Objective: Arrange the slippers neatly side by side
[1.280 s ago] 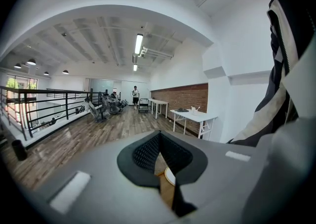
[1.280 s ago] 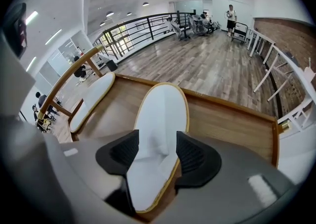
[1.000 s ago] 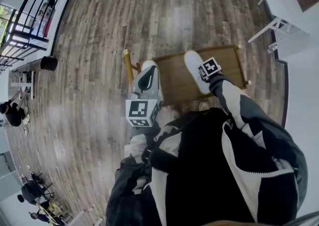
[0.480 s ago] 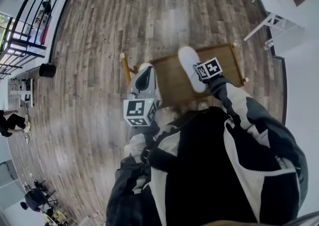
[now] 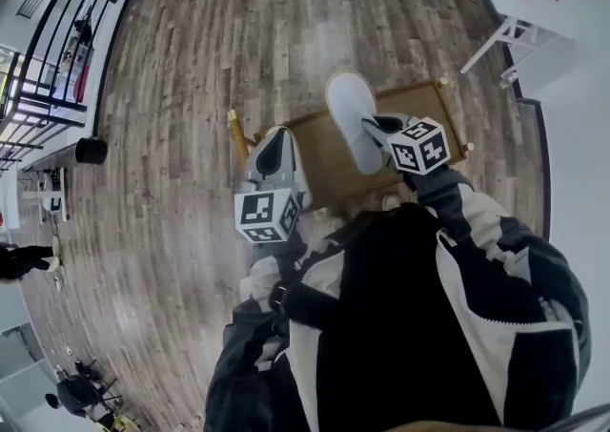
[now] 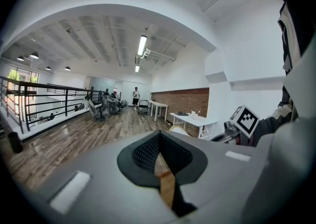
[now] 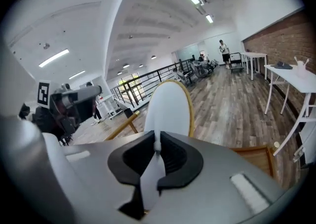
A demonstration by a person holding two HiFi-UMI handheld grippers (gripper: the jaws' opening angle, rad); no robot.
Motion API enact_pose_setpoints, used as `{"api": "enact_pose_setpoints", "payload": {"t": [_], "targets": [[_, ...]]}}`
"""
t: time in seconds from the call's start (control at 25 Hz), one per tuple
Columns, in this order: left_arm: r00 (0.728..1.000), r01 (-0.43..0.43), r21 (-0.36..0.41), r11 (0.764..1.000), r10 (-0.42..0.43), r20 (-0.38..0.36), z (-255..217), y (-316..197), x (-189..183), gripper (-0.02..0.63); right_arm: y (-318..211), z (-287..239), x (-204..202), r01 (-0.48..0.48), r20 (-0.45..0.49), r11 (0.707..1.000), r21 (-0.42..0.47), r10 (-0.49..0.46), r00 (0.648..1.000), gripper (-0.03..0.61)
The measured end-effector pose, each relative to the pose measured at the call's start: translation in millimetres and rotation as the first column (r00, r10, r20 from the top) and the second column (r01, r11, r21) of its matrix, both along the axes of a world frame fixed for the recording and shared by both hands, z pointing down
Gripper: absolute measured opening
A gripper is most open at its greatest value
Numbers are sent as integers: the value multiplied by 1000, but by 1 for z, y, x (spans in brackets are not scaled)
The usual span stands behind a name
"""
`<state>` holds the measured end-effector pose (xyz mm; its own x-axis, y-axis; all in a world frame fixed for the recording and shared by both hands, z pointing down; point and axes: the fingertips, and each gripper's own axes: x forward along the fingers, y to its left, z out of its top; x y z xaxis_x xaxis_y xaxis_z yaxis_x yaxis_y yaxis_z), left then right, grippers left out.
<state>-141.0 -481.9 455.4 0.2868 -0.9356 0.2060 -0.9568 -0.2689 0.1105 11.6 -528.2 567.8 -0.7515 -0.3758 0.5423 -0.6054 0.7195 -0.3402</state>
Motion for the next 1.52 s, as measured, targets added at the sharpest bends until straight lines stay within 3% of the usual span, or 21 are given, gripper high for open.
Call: {"api": "enact_pose_setpoints", "payload": {"t": [0.2,0.44,1.16,1.52], "targets": [[1000,-24,15,1000,24,-11,-3,2,2,15,18,-52,-3,-13,78,996,84,7,997,29],[999,-45,31,998,45,-11,-5,9,3,15,31,-74,-7,-34,121,995,95,23,992,29],[1000,24,20,1000,-24,1,-1,48,-52,15,56,-55,-72,27,109,997,67,-34,993,31],[1000,23,8,1000,-23,-3,6,66,-72,15,63,-25,-89,1,57,1000,27,-3,998,32]]}}
